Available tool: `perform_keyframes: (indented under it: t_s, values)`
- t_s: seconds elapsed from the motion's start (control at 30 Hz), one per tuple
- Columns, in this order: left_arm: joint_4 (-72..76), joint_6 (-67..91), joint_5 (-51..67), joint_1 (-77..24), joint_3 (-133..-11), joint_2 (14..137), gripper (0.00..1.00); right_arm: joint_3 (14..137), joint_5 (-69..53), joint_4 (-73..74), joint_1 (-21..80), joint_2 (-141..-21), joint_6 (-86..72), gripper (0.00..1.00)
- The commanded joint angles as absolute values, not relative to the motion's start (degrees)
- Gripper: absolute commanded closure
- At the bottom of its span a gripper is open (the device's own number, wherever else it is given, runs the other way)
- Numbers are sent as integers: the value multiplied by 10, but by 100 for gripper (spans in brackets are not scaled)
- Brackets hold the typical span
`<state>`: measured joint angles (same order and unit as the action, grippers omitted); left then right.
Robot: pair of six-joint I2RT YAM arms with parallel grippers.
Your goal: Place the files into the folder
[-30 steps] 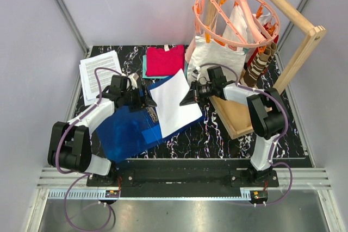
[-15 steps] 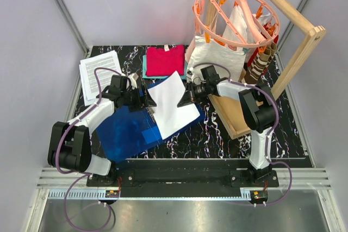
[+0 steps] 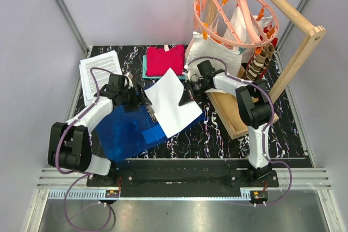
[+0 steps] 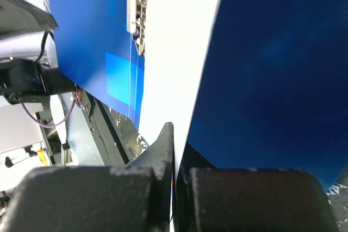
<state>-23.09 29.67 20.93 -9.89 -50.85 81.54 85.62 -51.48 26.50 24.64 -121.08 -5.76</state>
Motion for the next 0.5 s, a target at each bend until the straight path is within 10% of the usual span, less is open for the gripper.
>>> perform_keyframes:
  t_s: [0.0,0.47]
  values:
    - [-226,302,194,-92,-545,815,23,878,-513,280,257,-1220,-28,100]
    - [-215,301,203,-85,-544,833,26,890,-484,260,264,-1231,-62,100]
